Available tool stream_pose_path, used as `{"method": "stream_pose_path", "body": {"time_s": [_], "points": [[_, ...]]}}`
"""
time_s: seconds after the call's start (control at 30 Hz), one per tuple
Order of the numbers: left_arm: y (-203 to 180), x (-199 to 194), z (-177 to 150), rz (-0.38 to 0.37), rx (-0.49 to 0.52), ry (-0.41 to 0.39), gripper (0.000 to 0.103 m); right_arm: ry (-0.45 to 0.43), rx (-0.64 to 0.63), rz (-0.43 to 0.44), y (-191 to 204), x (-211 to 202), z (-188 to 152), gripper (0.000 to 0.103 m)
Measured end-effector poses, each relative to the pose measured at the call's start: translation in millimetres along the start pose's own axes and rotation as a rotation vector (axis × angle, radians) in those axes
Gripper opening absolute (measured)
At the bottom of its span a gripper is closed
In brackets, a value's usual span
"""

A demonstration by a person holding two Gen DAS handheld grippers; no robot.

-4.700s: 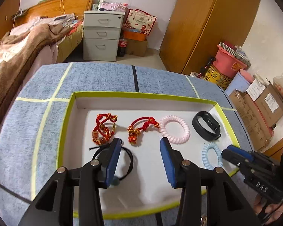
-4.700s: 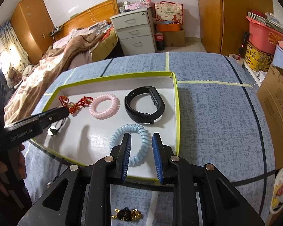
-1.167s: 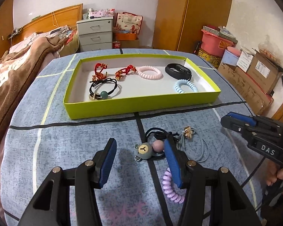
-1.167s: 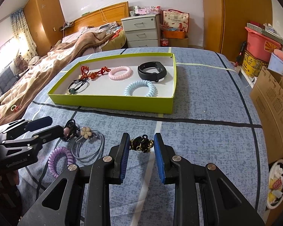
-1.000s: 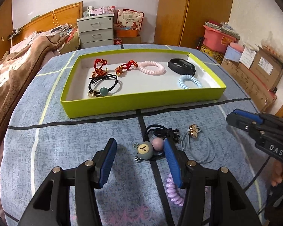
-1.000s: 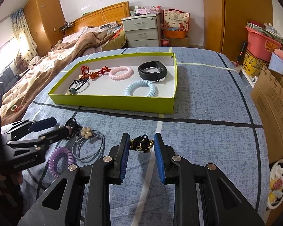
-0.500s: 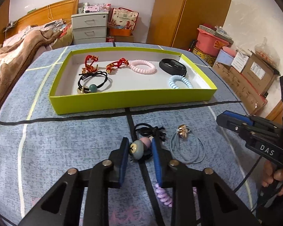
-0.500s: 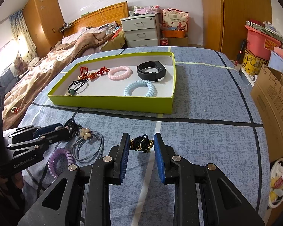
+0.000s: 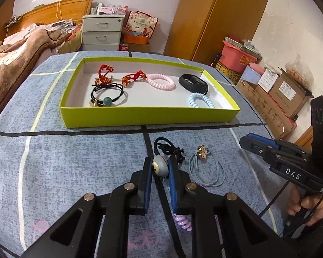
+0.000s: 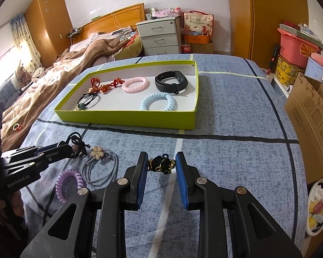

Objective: Organize jewelry
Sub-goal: 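Carry both items into the green box and open both grippers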

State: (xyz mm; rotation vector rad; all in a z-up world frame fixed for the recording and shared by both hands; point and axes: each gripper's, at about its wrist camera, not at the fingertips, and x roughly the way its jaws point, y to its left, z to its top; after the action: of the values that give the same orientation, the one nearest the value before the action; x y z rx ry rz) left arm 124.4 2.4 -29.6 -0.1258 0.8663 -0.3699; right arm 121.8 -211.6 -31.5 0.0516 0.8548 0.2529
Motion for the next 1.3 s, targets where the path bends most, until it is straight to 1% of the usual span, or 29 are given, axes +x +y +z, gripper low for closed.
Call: {"method": "stream_pose_path", "body": {"time_s": [0.1,0.2,0.27,0.37,0.47,0.53,0.63,0.8,0.93,1.1,1.3], "points": [[1,-3,1,-0.002,-0.005,-0.011,0.015,-0.001,0.0,0.0,0,-1,0,0.027],[6,-11,4,-0.019,-0.02,-0.044,0.015,-0.002,0.005,0.0,0,-2,0,0.027],[9,-14,6,-0.036,-0.034,-0.049,0.015,-0.003,0.005,0.001,0,-2,0,0.027],[13,-17,8,-0.038,-0.051,-0.057,0.015,-0.006,0.006,0.001,-1,-3,0,0.027],[18,-20,10,-0.062,-0.076,-0.064,0.015,-0.009,0.008,0.003,-1,-5,1,0.027],[19,-22,14,-0.056,-0.079,-0.073,0.015,-0.017,0.008,0.007,-1,-6,2,0.027],[18,-30,21,-0.027,-0.057,-0.099,0.015,-0.026,0.007,0.01,1,-10,4,0.027],[20,-38,32,-0.055,-0.05,-0.117,0.015,-0.036,0.008,0.017,3,-12,7,0.027],[25,-41,37,-0.061,-0.065,-0.128,0.015,-0.038,0.004,0.026,6,-12,10,0.027],[28,-39,46,-0.075,-0.075,-0.129,0.015,-0.056,-0.001,0.037,12,-14,22,0.027],[29,-34,60,-0.05,-0.073,-0.138,0.015,-0.086,-0.016,0.058,21,-10,47,0.027]]}}
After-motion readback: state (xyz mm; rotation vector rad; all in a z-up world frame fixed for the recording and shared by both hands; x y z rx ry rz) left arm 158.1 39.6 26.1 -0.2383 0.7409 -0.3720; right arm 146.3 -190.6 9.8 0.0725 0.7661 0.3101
